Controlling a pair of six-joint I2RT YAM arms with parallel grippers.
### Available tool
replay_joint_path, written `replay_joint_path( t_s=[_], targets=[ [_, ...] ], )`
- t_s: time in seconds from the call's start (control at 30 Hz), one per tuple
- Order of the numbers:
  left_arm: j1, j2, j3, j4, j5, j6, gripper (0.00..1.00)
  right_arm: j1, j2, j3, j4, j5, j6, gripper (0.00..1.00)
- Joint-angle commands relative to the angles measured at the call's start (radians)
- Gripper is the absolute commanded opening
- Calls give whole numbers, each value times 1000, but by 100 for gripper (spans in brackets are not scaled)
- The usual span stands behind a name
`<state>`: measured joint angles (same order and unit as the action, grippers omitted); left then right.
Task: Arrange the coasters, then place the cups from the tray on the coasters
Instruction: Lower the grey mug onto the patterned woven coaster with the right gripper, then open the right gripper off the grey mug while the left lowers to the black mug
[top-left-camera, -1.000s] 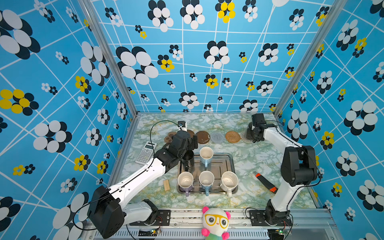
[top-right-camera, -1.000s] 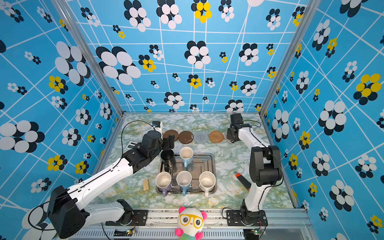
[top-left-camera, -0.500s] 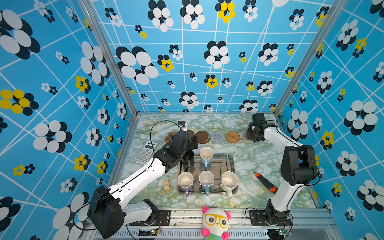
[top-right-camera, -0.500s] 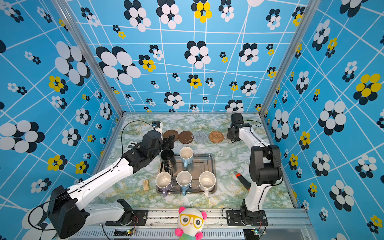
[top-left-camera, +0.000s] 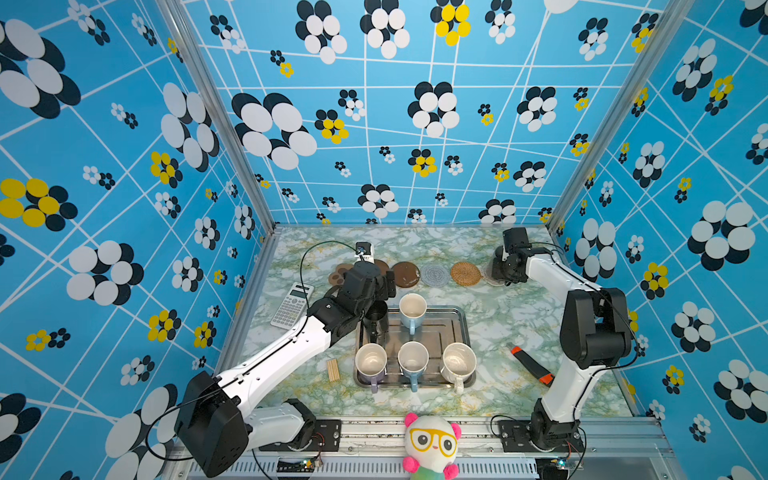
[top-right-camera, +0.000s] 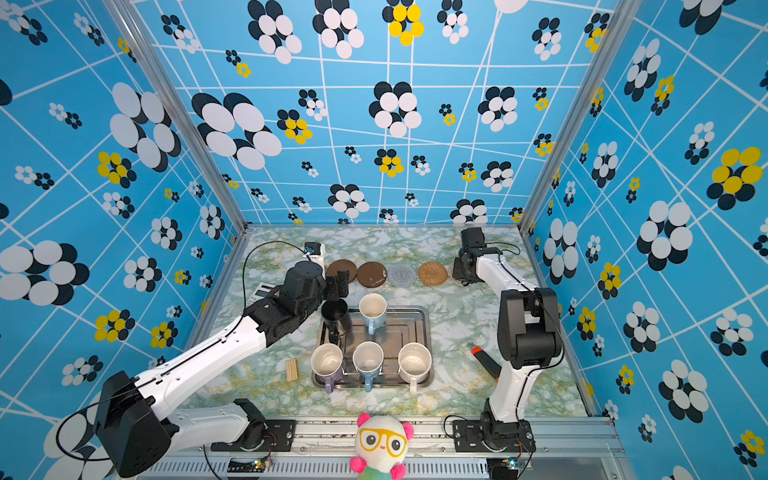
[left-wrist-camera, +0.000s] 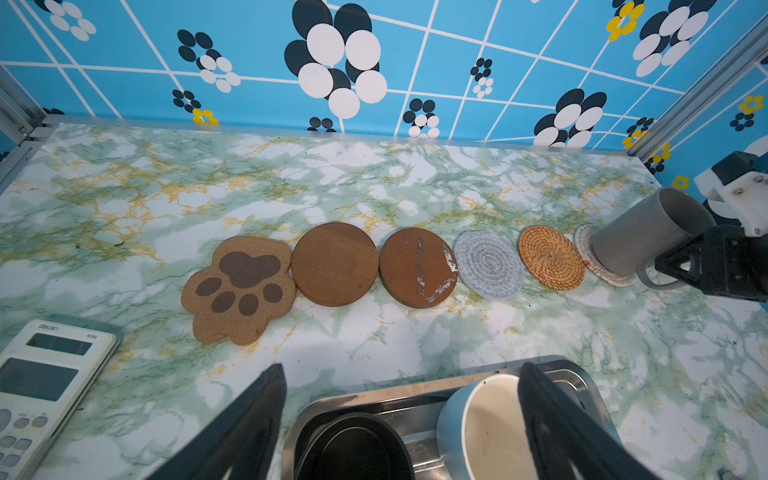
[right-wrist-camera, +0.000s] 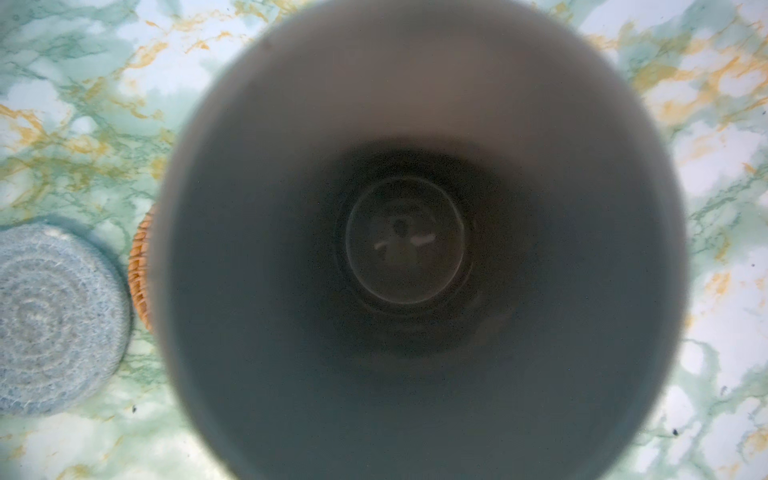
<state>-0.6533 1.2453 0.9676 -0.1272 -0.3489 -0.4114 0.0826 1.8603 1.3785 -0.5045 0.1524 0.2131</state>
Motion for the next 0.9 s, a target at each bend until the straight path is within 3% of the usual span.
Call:
replay_joint_path(
  t_s=[0.0, 0.77, 0.87],
  targets=[
    [11, -24, -15, -3, -11, -7, 88, 2, -3, 54, 65, 0, 3, 0],
    [14, -23, -17, -8, -9, -7, 89, 2, 37, 92, 26, -4, -1, 0],
    [15, -26, -17, -7, -7, -7, 89, 2, 37, 91, 21, -7, -1, 10]
  ],
)
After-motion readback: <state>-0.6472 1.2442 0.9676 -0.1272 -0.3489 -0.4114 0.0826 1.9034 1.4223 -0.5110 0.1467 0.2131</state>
